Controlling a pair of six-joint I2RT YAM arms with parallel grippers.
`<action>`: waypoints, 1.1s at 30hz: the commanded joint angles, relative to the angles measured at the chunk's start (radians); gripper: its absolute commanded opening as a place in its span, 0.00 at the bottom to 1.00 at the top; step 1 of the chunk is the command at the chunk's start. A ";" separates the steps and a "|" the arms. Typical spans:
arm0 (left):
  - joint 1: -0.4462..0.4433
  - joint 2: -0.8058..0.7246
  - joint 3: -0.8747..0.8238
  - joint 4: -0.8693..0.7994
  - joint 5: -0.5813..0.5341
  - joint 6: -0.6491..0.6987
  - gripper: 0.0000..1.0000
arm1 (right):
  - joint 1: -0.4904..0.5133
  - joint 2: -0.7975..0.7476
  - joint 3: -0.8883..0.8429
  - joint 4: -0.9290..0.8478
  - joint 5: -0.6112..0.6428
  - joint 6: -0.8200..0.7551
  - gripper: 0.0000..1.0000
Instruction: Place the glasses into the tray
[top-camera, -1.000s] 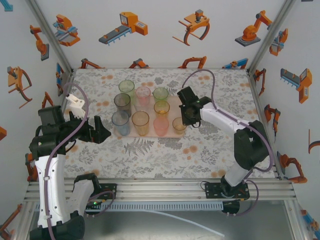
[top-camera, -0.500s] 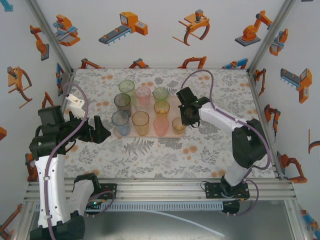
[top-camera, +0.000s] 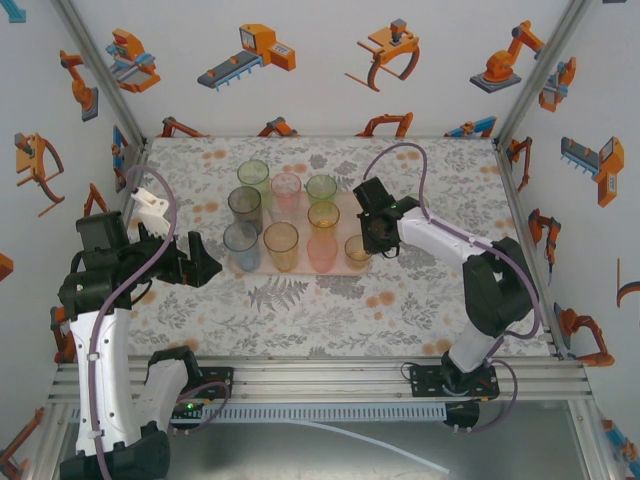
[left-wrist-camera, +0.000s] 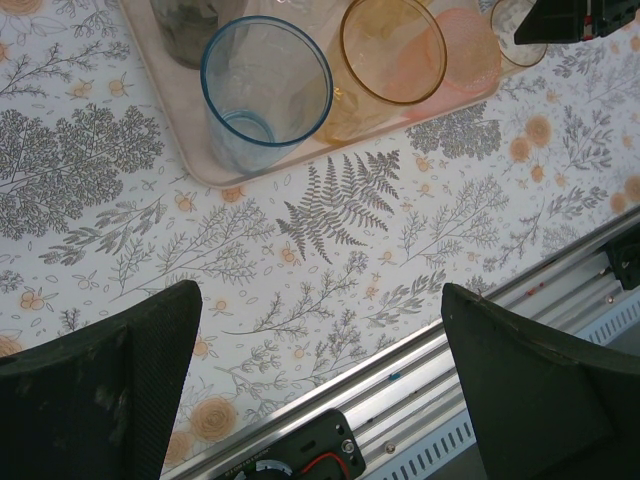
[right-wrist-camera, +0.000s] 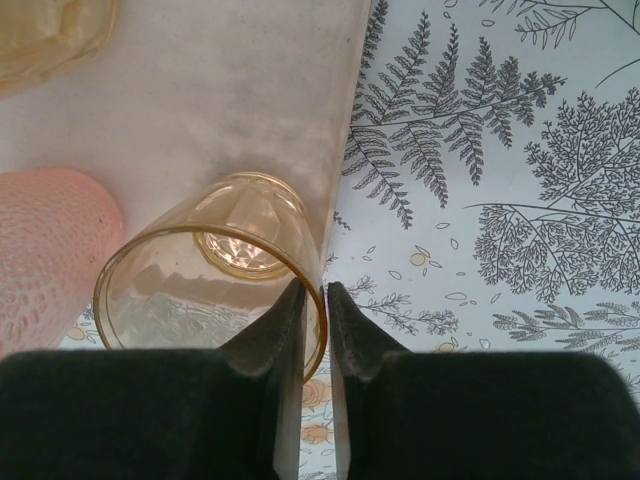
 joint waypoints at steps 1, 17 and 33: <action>0.005 -0.008 -0.013 0.003 0.030 -0.008 0.97 | 0.008 -0.021 -0.009 0.005 0.001 0.019 0.24; 0.008 -0.010 -0.007 0.004 0.029 -0.010 0.97 | 0.008 -0.066 -0.002 0.014 0.012 0.008 0.40; 0.009 -0.014 -0.001 0.001 0.032 -0.011 0.97 | -0.007 -0.152 0.116 -0.063 0.099 -0.041 0.47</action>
